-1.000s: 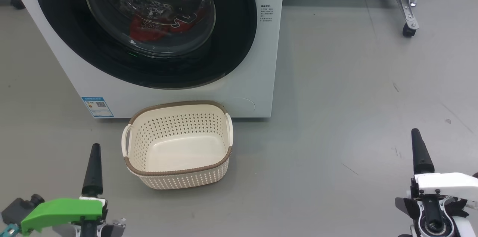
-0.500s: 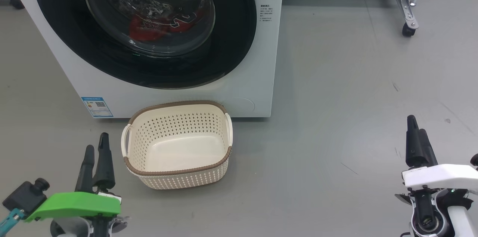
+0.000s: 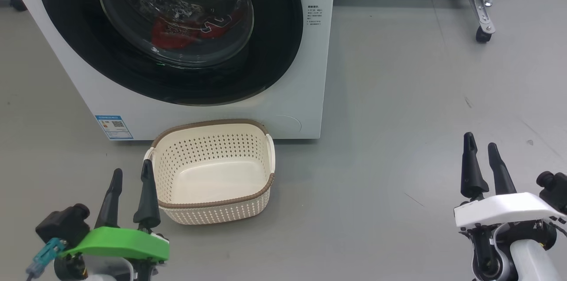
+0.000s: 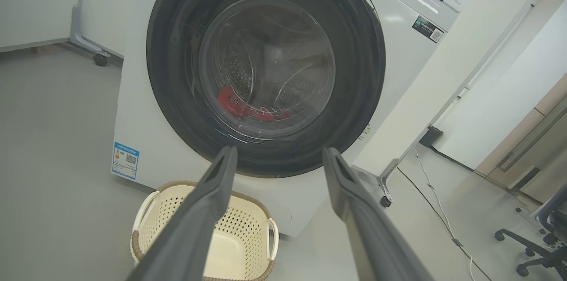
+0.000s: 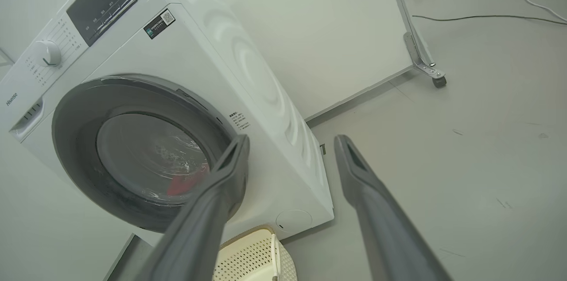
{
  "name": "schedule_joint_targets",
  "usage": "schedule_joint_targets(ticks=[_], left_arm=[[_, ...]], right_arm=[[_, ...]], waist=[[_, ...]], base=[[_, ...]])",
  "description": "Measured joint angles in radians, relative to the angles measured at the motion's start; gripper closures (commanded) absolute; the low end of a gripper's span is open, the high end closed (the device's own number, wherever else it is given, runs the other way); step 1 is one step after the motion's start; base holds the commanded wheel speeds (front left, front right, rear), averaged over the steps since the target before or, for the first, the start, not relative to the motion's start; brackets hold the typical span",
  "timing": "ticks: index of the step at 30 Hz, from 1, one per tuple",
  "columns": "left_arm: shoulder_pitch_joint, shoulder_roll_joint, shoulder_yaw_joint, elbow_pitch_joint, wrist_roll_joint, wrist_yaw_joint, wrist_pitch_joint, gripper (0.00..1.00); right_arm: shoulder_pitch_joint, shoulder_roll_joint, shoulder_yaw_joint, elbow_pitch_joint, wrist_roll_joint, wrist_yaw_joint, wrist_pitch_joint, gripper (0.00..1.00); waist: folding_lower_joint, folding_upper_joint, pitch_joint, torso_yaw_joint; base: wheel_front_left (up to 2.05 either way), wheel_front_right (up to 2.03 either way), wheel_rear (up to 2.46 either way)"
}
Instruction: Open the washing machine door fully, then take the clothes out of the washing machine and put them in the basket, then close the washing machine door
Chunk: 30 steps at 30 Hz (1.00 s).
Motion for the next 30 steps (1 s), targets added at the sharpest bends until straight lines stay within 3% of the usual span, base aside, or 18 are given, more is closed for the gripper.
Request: schedule_joint_targets(ticks=[14,30], left_arm=[[0.004,0.007,-0.063,0.054,0.289,0.080,-0.048,0.00],[0.018,0.014,-0.118,0.165,0.476,0.146,-0.101,0.00]], right_arm=[[0.021,-0.005,0.067,0.026,-0.205,-0.044,-0.043,0.00],[0.027,-0.013,0.139,0.085,-0.406,-0.079,-0.071,0.00]], waist=[[0.0000,0.0000,0.002,-0.003],[0.0000,0.0000,0.002,-0.009]], base=[[0.00,0.00,0.00],[0.00,0.00,0.00]])
